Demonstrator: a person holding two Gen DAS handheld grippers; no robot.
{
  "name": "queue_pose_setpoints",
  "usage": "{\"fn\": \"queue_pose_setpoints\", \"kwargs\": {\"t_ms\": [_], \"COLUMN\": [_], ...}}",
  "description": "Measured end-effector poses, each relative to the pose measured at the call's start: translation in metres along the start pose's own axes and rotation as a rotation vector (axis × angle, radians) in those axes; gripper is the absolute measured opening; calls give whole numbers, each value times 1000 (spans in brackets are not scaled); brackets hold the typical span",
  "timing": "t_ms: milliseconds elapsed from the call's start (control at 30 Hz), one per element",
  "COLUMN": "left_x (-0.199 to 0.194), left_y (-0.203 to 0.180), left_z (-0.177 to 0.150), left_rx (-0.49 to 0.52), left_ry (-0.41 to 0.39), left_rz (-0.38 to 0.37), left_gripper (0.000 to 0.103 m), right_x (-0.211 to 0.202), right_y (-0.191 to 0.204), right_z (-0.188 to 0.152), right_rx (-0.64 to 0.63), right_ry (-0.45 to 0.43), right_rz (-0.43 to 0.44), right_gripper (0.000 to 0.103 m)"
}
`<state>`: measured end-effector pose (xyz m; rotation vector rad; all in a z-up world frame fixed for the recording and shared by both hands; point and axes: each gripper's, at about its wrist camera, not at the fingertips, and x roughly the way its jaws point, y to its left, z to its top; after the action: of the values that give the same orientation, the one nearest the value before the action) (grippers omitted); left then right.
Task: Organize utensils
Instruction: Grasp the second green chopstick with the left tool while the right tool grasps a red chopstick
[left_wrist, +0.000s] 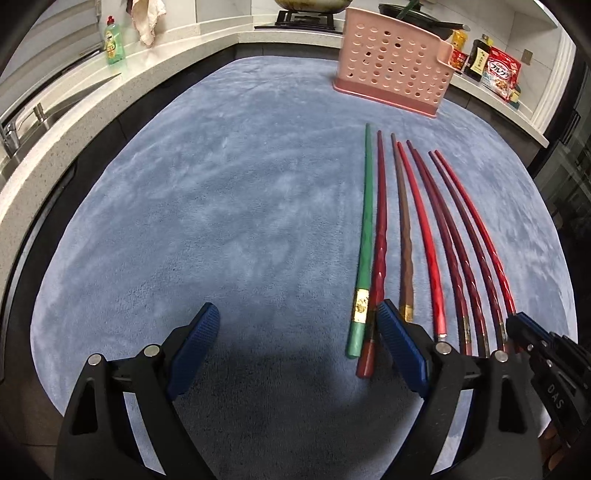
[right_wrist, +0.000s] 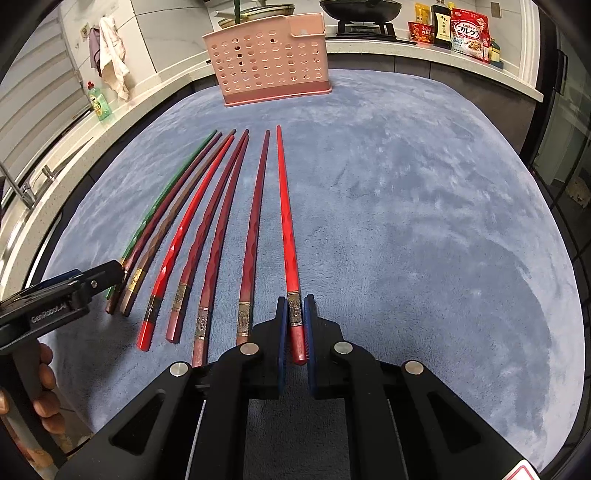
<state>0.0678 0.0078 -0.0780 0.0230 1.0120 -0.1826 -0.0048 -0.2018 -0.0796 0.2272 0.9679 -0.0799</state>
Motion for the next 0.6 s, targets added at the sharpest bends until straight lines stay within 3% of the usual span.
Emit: {"fn": "queue_pose_setpoints", "kwargs": {"t_ms": [600], "left_x": [3], "left_y": [6], "left_z": [1], "left_rx": [-14], "left_ry": [-12], "left_rz": [7], "left_gripper": [82], "right_x": [0], "right_y": [-1], "right_z": [0], "right_rx": [1], "right_ry": [1], "right_rz": [-1], "right_gripper": [9]}}
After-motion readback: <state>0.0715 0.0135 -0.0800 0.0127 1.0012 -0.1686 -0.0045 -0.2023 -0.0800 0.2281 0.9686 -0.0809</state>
